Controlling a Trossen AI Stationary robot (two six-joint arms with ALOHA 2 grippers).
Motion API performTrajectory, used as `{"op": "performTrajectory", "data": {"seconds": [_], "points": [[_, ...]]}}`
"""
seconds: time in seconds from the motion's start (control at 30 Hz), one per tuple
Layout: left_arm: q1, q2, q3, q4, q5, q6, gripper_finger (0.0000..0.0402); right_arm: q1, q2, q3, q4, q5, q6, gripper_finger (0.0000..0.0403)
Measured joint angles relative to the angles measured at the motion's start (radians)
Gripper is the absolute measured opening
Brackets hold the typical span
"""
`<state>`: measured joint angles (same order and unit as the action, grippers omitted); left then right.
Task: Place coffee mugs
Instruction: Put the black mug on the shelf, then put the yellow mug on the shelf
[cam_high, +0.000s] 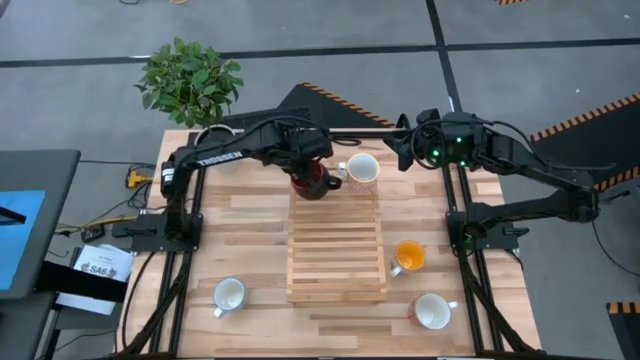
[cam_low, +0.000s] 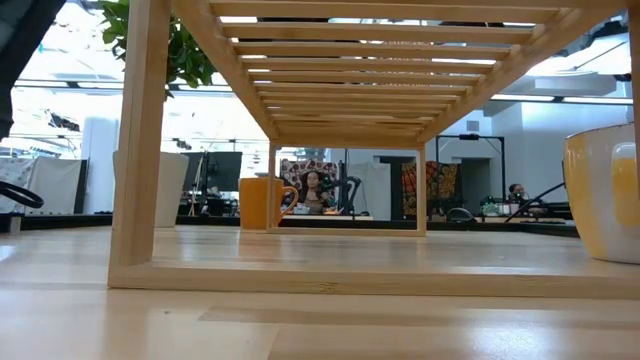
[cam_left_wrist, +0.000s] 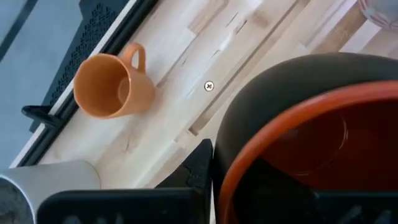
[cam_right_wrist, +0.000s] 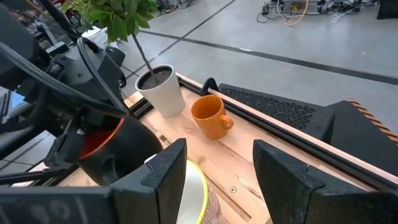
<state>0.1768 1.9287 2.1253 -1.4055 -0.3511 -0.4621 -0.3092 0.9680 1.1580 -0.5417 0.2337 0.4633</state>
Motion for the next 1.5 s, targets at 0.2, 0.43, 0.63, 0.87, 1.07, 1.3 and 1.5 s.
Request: {"op": "performTrajectory", "data": {"seconds": [0.2, 0.43, 0.63, 0.87, 1.07, 1.3, 1.5], "points": [[0.006, 0.002, -0.001, 0.052, -0.004, 0.027, 0.0051, 0.000, 0.000, 0.000, 0.004, 0.000, 0.000, 0.0210], [0.021, 0.000, -0.002, 0.081, -0.019, 0.032, 0.0081, 0.000, 0.000, 0.000, 0.004, 0.000, 0.000, 0.0210], [0.029, -0.012, 0.009, 0.084, -0.022, 0.060, 0.0121, 0.000, 0.000, 0.000, 0.004, 0.000, 0.000, 0.0210], [0.031, -0.015, 0.098, 0.089, -0.015, 0.105, 0.0168, 0.000, 0.000, 0.000, 0.026, 0.000, 0.000, 0.0210], [0.034, -0.054, 0.223, 0.026, -0.084, 0.150, 0.0183, 0.000, 0.000, 0.000, 0.030, 0.000, 0.000, 0.0210], [-0.054, -0.275, 0.107, 0.210, -0.203, 0.255, 0.0183, 0.009, 0.000, 0.000, 0.075, -0.004, -0.001, 0.0210], [-0.119, -0.574, -0.366, 0.567, -0.202, 0.278, 0.0182, 0.018, 0.000, 0.000, 0.081, -0.026, -0.024, 0.0210]]}}
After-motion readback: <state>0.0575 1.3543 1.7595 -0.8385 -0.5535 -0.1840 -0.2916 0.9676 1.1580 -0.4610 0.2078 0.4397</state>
